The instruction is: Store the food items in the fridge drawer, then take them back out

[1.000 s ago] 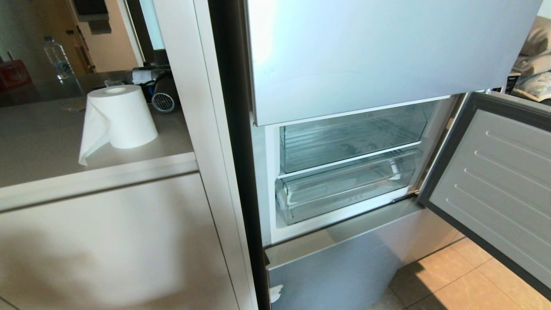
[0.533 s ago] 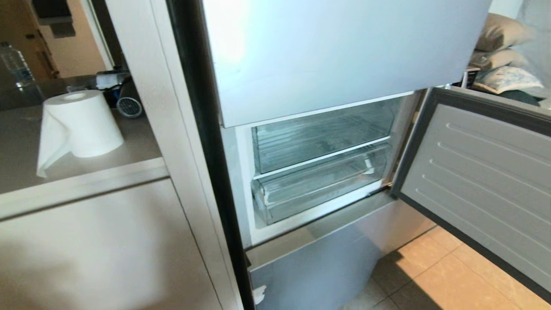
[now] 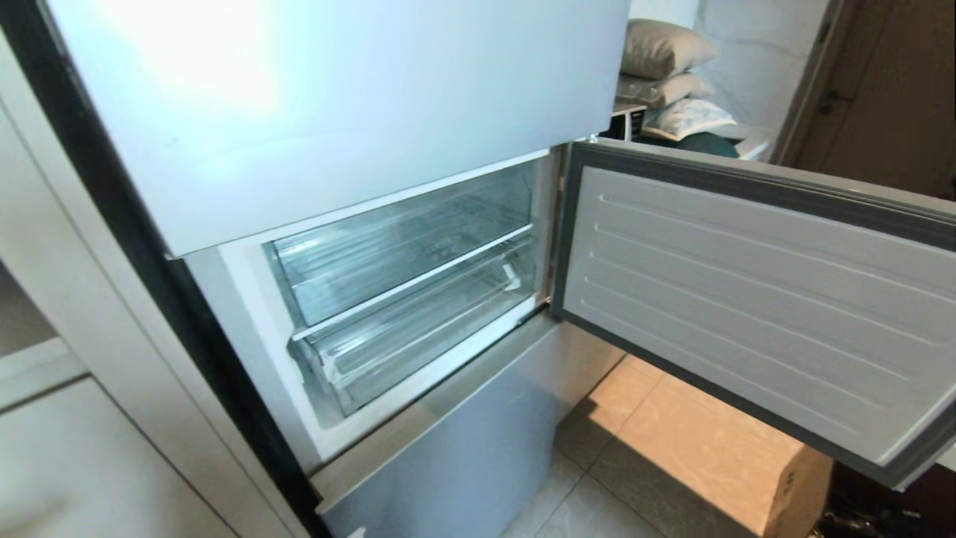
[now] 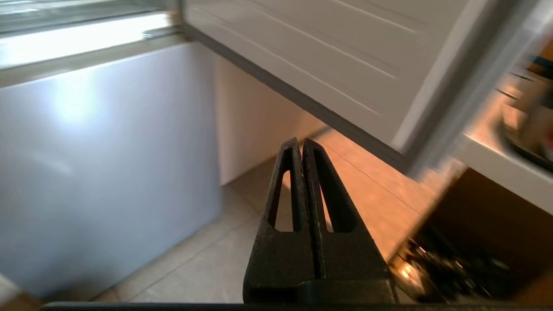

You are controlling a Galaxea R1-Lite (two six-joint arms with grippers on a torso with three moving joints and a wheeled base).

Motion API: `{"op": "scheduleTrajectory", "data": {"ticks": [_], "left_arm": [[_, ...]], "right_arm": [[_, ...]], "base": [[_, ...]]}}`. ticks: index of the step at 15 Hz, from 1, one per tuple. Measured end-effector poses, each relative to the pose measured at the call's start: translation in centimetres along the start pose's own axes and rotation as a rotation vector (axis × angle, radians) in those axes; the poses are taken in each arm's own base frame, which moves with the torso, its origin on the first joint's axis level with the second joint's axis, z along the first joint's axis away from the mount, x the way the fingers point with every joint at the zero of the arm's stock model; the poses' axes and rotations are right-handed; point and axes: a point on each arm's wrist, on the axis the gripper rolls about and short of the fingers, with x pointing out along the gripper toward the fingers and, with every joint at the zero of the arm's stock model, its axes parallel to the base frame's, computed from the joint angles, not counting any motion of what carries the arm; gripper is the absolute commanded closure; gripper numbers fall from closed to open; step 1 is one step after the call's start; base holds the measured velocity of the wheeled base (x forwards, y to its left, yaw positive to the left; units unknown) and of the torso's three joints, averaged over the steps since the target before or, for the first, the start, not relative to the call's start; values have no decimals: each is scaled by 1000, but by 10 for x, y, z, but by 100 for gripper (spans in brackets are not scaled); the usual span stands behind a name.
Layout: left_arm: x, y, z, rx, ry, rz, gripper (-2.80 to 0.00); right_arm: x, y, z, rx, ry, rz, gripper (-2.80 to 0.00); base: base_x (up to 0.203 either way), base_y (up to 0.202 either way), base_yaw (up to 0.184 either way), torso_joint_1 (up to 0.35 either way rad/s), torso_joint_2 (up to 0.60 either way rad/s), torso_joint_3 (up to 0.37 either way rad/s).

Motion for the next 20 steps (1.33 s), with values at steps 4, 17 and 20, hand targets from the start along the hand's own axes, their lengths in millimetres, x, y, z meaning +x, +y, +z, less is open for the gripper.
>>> {"op": "scheduleTrajectory", "data": {"ticks": [4,17,20], "left_arm": [[0,0,0,0,0,0,0],[0,0,0,0,0,0,0],[0,0,0,0,0,0,0]], "right_arm": [[0,0,1,50,-9,4,0],[78,-67,152,727,-426,-597,0],[106,-106,143,807,-327,-567,0]], "base": [[0,4,-78,1,2,5],[0,0,0,0,0,0],[0,0,0,0,0,0]]}}
